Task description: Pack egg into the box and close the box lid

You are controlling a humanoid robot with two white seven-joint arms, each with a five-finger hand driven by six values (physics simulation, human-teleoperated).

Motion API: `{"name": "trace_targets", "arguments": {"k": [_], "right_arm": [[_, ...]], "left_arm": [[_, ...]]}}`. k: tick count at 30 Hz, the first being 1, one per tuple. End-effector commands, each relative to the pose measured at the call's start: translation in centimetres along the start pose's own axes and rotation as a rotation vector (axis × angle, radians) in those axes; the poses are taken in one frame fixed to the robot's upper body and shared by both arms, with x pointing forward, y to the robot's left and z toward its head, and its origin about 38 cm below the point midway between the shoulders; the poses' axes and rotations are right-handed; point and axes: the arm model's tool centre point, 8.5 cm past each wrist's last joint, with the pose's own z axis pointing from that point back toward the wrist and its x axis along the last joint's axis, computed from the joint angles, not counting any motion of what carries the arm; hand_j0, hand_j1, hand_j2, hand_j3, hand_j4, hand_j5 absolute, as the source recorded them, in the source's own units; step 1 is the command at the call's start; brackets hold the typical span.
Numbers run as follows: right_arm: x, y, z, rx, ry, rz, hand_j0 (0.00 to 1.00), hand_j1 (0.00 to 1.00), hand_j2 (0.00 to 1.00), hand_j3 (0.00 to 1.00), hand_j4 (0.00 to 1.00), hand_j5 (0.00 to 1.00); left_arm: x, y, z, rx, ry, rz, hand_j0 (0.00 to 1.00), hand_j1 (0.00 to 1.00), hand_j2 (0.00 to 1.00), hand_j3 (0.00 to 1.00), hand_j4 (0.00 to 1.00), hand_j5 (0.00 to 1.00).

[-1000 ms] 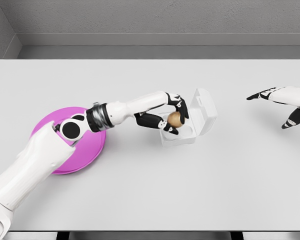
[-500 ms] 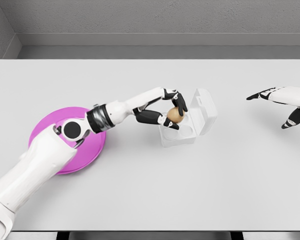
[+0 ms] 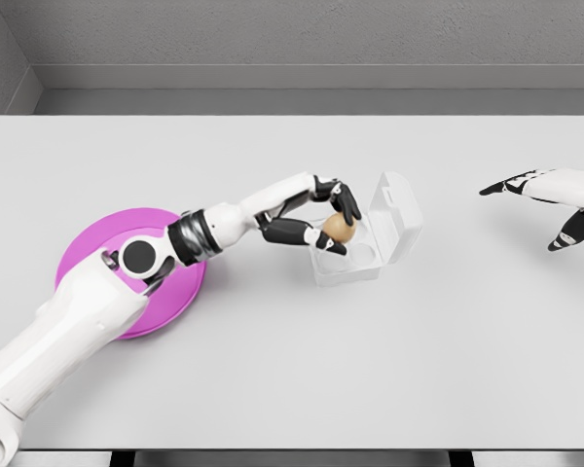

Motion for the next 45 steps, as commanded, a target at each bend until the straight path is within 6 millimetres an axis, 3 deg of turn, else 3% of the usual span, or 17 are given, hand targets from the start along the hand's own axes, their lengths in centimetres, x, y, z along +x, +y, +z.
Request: {"name": "trace_targets", "arguments": {"k": [1, 13, 30, 37, 45], "right_arm": [[0.1, -0.1, 0.0, -0.003, -0.004, 0.000, 1.00, 1.00, 1.00, 1.00, 1.00, 1.00], [0.3, -0.1, 0.0, -0.003, -0.007, 0.002, 1.00, 1.00, 1.00, 1.00, 1.00, 1.00], [0.3, 0.0, 0.0, -0.001, -0.010, 0.004, 1.00, 1.00, 1.00, 1.00, 1.00, 1.00], [0.4, -0.1, 0.0, -0.001, -0.010, 0.004, 1.00, 1.00, 1.00, 1.00, 1.00, 1.00], [0.4, 0.0, 0.0, -0.001, -0.010, 0.004, 1.00, 1.00, 1.00, 1.00, 1.00, 1.00]], "left_arm": [[-0.4, -0.3, 0.0, 0.006, 0.010, 0.049, 0.35, 0.35, 0.35, 0.35, 0.35, 0.35], [-1.3, -0.3, 1.4, 0.021, 0.094, 0.160, 0.37, 0.37, 0.37, 0.37, 0.37, 0.37], [-1.8, -0.5, 0.3, 0.001, 0.098, 0.164, 0.37, 0.37, 0.37, 0.37, 0.37, 0.37], [-2.2, 0.1, -2.1, -0.024, 0.097, 0.169, 0.36, 0.36, 0.36, 0.36, 0.36, 0.36], [-1.3, 0.7, -4.0, -0.054, 0.074, 0.152, 0.35, 0.35, 0.35, 0.35, 0.35, 0.35]]}}
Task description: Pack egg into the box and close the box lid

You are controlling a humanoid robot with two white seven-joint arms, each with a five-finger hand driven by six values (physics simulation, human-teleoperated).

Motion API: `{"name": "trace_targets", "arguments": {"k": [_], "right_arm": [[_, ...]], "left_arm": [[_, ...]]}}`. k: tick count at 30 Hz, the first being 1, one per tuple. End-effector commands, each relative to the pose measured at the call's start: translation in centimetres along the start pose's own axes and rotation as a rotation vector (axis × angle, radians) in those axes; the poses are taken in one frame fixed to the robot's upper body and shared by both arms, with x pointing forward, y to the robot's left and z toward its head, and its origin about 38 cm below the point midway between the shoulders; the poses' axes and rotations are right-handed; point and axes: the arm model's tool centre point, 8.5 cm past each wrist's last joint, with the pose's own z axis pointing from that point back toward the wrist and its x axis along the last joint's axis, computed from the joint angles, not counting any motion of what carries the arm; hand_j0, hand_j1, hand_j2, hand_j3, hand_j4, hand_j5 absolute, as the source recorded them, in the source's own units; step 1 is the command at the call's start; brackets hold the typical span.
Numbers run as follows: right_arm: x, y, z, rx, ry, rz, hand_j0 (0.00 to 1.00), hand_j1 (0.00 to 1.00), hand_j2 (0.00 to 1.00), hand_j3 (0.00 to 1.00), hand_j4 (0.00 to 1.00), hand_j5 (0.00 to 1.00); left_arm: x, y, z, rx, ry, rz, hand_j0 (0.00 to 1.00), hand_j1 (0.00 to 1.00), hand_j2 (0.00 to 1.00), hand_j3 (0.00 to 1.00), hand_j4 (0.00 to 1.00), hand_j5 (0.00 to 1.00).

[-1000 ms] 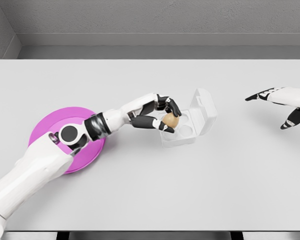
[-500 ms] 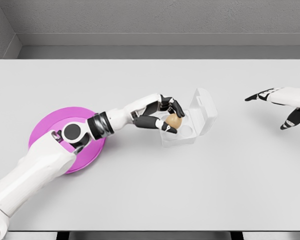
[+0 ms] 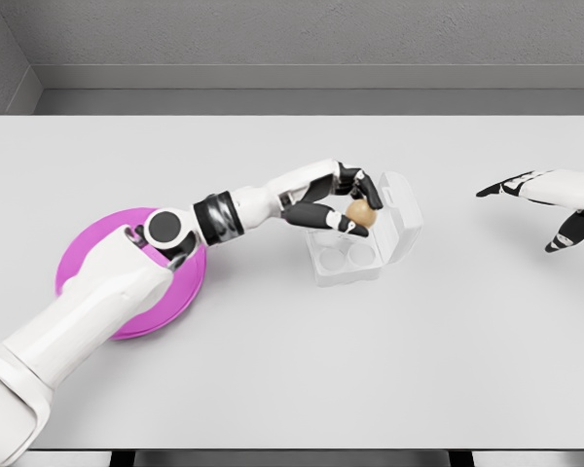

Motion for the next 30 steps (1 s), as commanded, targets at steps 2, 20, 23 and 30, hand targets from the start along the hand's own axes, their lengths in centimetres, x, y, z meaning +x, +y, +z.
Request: {"name": "trace_targets", "arguments": {"k": [2, 20, 23, 30], "right_arm": [[0.0, 0.0, 0.0, -0.001, 0.000, -0.004, 1.00, 1.00, 1.00, 1.00, 1.00, 1.00], [0.0, 0.0, 0.1, -0.003, -0.001, -0.003, 1.00, 1.00, 1.00, 1.00, 1.00, 1.00], [0.0, 0.0, 0.0, -0.001, -0.001, -0.003, 1.00, 1.00, 1.00, 1.00, 1.00, 1.00], [0.2, 0.0, 0.0, -0.002, -0.005, 0.000, 1.00, 1.00, 1.00, 1.00, 1.00, 1.00]], "left_arm": [[-0.6, 0.1, -0.5, 0.005, 0.014, 0.009, 0.35, 0.35, 0.35, 0.35, 0.35, 0.35], [-1.8, 1.2, -1.6, 0.015, 0.059, 0.013, 0.35, 0.35, 0.35, 0.35, 0.35, 0.35], [-1.9, 1.2, -1.6, 0.015, 0.059, 0.014, 0.35, 0.35, 0.35, 0.35, 0.35, 0.35], [-2.1, 1.2, -1.3, 0.020, 0.064, 0.018, 0.36, 0.36, 0.36, 0.36, 0.36, 0.36]]}}
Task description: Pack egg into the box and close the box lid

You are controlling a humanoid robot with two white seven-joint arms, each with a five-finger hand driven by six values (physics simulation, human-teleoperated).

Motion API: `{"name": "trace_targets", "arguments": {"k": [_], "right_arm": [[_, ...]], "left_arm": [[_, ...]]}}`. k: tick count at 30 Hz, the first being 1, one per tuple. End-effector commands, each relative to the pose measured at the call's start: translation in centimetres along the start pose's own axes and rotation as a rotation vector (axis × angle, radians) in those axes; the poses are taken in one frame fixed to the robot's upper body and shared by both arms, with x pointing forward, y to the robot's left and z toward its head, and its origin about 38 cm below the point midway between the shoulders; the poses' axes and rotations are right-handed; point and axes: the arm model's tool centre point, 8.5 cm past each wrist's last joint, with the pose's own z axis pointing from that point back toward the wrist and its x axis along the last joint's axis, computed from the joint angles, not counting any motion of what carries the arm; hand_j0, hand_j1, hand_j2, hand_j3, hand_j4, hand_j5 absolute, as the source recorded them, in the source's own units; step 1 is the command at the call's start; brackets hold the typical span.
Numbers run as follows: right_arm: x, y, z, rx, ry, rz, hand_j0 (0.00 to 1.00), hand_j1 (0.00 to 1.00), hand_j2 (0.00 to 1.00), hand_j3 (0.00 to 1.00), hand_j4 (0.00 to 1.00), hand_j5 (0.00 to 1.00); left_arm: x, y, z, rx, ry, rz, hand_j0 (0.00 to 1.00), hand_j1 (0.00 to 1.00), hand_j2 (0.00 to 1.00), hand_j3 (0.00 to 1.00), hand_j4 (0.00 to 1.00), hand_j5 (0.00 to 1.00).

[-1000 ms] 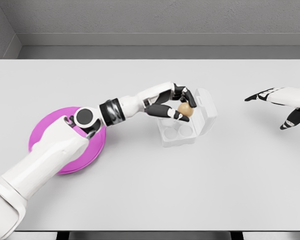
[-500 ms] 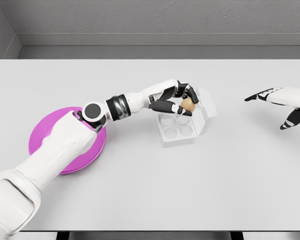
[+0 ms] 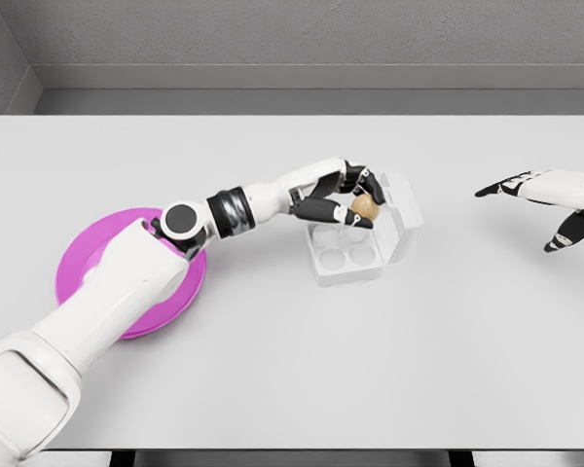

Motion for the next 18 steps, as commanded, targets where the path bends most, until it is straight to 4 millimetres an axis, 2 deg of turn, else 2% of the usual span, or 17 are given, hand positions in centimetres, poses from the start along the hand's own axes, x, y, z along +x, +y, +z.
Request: {"name": "trace_targets", "arguments": {"k": [1, 6, 9, 18], "right_arm": [[0.00, -0.04, 0.05, -0.002, 0.000, -0.003, 1.00, 1.00, 1.00, 1.00, 1.00, 1.00], [0.04, -0.06, 0.04, -0.002, -0.001, -0.002, 1.00, 1.00, 1.00, 1.00, 1.00, 1.00], [0.04, -0.06, 0.04, -0.002, -0.001, -0.002, 1.00, 1.00, 1.00, 1.00, 1.00, 1.00], [0.00, -0.04, 0.05, -0.002, 0.000, -0.003, 1.00, 1.00, 1.00, 1.00, 1.00, 1.00]], "left_arm": [[0.04, 0.15, 0.13, 0.005, -0.003, 0.005, 0.36, 0.36, 0.36, 0.36, 0.36, 0.36], [-0.06, 0.13, 0.26, 0.007, -0.002, 0.006, 0.38, 0.38, 0.38, 0.38, 0.38, 0.38], [-0.14, 0.03, 0.28, 0.008, -0.002, 0.009, 0.48, 0.48, 0.48, 0.48, 0.48, 0.48], [-0.10, 0.13, 0.52, 0.010, -0.002, 0.005, 0.59, 0.59, 0.59, 0.59, 0.59, 0.59]]}}
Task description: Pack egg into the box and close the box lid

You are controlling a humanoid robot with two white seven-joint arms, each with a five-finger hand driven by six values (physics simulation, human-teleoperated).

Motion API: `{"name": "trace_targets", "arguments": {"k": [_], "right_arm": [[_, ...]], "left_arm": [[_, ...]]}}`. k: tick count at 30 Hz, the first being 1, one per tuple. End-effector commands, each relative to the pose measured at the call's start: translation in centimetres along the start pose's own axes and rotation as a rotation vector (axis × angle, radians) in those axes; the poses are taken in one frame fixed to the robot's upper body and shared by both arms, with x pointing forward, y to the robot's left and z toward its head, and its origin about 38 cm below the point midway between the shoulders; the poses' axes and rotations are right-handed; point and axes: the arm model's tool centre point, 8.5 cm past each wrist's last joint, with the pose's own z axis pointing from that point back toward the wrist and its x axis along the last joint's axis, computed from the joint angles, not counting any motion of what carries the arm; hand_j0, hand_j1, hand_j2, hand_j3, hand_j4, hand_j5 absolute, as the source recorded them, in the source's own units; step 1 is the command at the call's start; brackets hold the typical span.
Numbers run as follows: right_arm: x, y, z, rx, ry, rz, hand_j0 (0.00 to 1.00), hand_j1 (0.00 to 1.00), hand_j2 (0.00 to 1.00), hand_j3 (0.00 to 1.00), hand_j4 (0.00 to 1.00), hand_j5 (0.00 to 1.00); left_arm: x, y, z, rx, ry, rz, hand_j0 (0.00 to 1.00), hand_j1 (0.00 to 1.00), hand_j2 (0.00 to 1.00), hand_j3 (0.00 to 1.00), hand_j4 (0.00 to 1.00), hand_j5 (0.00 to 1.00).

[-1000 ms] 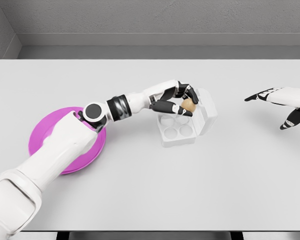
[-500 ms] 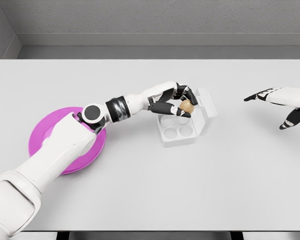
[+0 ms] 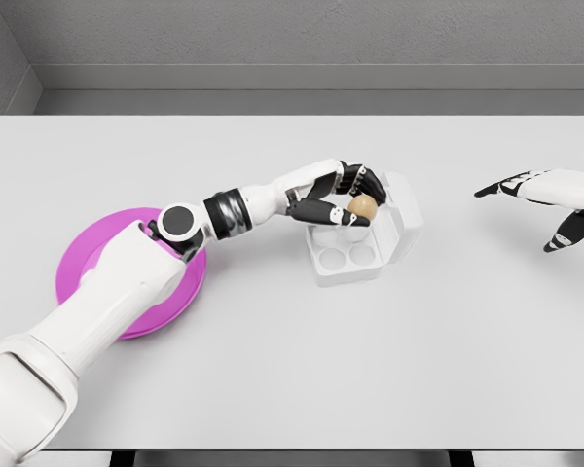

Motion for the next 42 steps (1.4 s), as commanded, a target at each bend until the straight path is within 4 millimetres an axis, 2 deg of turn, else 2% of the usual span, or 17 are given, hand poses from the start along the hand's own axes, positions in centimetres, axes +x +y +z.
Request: {"name": "trace_targets", "arguments": {"k": [1, 7, 22, 29, 31, 32, 34, 41, 42], "right_arm": [[0.0, -0.1, 0.1, -0.002, 0.000, -0.003, 1.00, 1.00, 1.00, 1.00, 1.00, 1.00], [0.0, 0.0, 0.1, -0.002, 0.001, -0.004, 1.00, 1.00, 1.00, 1.00, 1.00, 1.00], [0.7, -0.3, -0.1, -0.004, -0.020, 0.012, 1.00, 1.00, 1.00, 1.00, 1.00, 1.00], [0.8, -0.6, 0.3, -0.010, -0.027, 0.027, 1.00, 1.00, 1.00, 1.00, 1.00, 1.00], [2.0, -0.4, 0.8, -0.006, -0.161, 0.129, 1.00, 1.00, 1.00, 1.00, 1.00, 1.00], [1.9, -0.4, 0.8, -0.003, -0.157, 0.126, 1.00, 1.00, 1.00, 1.00, 1.00, 1.00], [1.7, -0.6, 1.0, -0.011, -0.151, 0.124, 1.00, 1.00, 1.00, 1.00, 1.00, 1.00], [2.1, 0.5, 0.0, 0.003, -0.172, 0.105, 1.00, 1.00, 1.00, 1.00, 1.00, 1.00], [2.3, 0.7, -0.4, 0.002, -0.180, 0.100, 1.00, 1.00, 1.00, 1.00, 1.00, 1.00]], "left_arm": [[0.0, 0.1, 0.1, 0.003, -0.003, 0.004, 0.60, 0.60, 0.60, 0.60, 0.60, 0.60], [0.1, 0.0, 0.1, 0.002, -0.006, 0.004, 0.65, 0.65, 0.65, 0.65, 0.65, 0.65], [0.7, 0.4, 0.6, -0.003, -0.024, -0.022, 0.68, 0.68, 0.68, 0.68, 0.68, 0.68], [2.2, 0.9, 1.4, -0.016, -0.047, -0.058, 0.75, 0.75, 0.75, 0.75, 0.75, 0.75], [3.3, 1.3, 2.2, -0.022, -0.063, -0.084, 0.81, 0.81, 0.81, 0.81, 0.81, 0.81], [3.2, 1.2, 2.3, -0.022, -0.061, -0.083, 0.86, 0.86, 0.86, 0.86, 0.86, 0.86], [3.7, 1.3, 2.6, -0.029, -0.070, -0.096, 0.87, 0.87, 0.87, 0.87, 0.87, 0.87], [3.9, 2.1, 3.4, -0.010, -0.066, -0.107, 0.88, 0.88, 0.88, 0.88, 0.88, 0.88], [4.5, 2.0, 3.3, -0.017, -0.081, -0.113, 0.88, 0.88, 0.88, 0.88, 0.88, 0.88]]}}
